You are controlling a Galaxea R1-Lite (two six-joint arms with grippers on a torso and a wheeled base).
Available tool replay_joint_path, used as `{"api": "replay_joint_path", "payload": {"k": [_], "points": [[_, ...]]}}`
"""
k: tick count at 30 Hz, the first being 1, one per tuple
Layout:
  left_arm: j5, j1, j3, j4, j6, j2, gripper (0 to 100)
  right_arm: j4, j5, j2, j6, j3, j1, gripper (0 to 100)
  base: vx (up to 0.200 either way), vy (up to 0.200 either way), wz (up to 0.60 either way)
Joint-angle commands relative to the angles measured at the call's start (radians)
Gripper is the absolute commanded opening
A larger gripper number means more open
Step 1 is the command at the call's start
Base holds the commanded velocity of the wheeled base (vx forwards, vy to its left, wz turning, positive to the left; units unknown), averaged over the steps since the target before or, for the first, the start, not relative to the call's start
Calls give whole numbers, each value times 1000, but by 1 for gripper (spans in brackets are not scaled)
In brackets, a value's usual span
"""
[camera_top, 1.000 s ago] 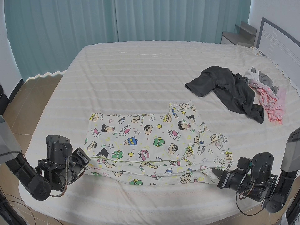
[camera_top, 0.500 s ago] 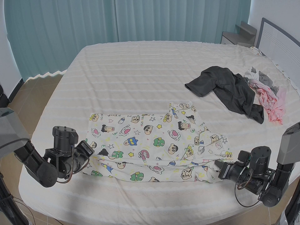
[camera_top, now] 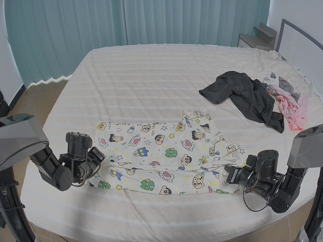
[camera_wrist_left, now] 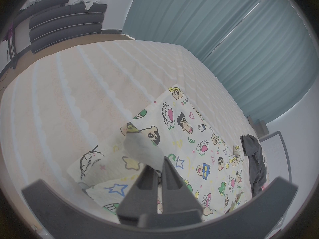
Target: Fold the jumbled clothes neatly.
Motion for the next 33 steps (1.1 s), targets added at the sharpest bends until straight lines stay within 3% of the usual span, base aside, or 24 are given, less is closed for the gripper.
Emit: {"api": "replay_joint_path", "payload": {"k": [1,3,4,15,21,23,27,28,29,31,32,33], "points": [[0,4,-51,21,0,61,0,27,2,13,-1,-45,-12,0,0,0,0],[0,6,-92,54,-2,78,0,49,6,23,-1,-71,-13,0,0,0,0],[0,6,-97,56,-2,81,100,50,6,25,-1,-74,-13,100,0,0,0],[12,40,-137,81,-2,57,100,87,5,-9,12,-123,-72,100,0,0,0],[-12,112,-83,105,-3,-118,100,95,2,-133,62,-80,-70,100,0,0,0],[-53,124,-63,148,-5,-178,100,95,2,-162,76,-74,-47,100,0,0,0],[-230,150,23,278,-53,-356,100,99,0,-177,142,-52,25,100,0,0,0],[-244,151,31,285,-60,-368,100,99,0,-176,148,-49,31,100,0,0,0],[-319,158,78,308,-102,-434,100,101,2,-153,185,-42,63,100,0,0,0],[-397,165,146,311,-129,-491,100,99,0,-116,246,-48,88,100,0,0,0],[-402,167,152,309,-131,-494,100,99,0,-113,250,-49,90,100,0,0,0],[-511,181,245,305,-146,-552,100,102,0,-90,319,-63,109,100,0,0,0]]}}
